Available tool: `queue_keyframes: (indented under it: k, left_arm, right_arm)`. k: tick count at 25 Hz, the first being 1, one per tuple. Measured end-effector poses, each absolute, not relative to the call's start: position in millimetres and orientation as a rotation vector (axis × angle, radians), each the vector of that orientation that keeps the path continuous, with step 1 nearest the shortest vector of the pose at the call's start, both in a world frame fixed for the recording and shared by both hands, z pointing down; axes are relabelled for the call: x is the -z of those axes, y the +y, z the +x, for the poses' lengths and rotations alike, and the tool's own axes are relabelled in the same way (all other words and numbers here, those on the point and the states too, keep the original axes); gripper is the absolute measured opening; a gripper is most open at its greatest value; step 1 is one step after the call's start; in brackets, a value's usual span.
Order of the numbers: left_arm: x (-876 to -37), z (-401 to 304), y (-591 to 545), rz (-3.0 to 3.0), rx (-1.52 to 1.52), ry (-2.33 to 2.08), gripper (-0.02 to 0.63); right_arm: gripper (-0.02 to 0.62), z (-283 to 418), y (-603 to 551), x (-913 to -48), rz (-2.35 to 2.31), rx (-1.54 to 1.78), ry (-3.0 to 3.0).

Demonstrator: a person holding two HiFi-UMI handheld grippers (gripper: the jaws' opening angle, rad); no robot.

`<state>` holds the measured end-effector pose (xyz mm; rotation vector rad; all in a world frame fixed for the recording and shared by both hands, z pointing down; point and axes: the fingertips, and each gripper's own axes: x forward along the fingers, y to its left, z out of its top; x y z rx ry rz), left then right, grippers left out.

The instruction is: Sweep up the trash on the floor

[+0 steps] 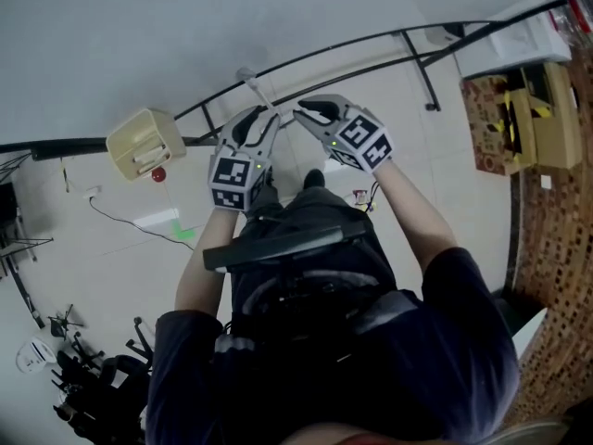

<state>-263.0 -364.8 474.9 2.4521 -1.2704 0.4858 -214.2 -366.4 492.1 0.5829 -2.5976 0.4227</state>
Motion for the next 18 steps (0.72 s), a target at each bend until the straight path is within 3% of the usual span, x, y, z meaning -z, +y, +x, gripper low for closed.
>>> queue_keyframes:
  k: [13, 18]
  left_arm:
    - [-379.4, -237.0, -345.4, 2.645, -0.406, -1.263, 0.133]
    - [-342.3, -243.6, -336.1, 2.739, -0.345, -1.218, 0.091]
  right_arm:
    - [0.08, -181.8, -349.3, -387.0, 0.74, -0.258, -2.773]
    - [0.008, -192.1, -330.3, -352.9, 0.81, -0.151, -2.806]
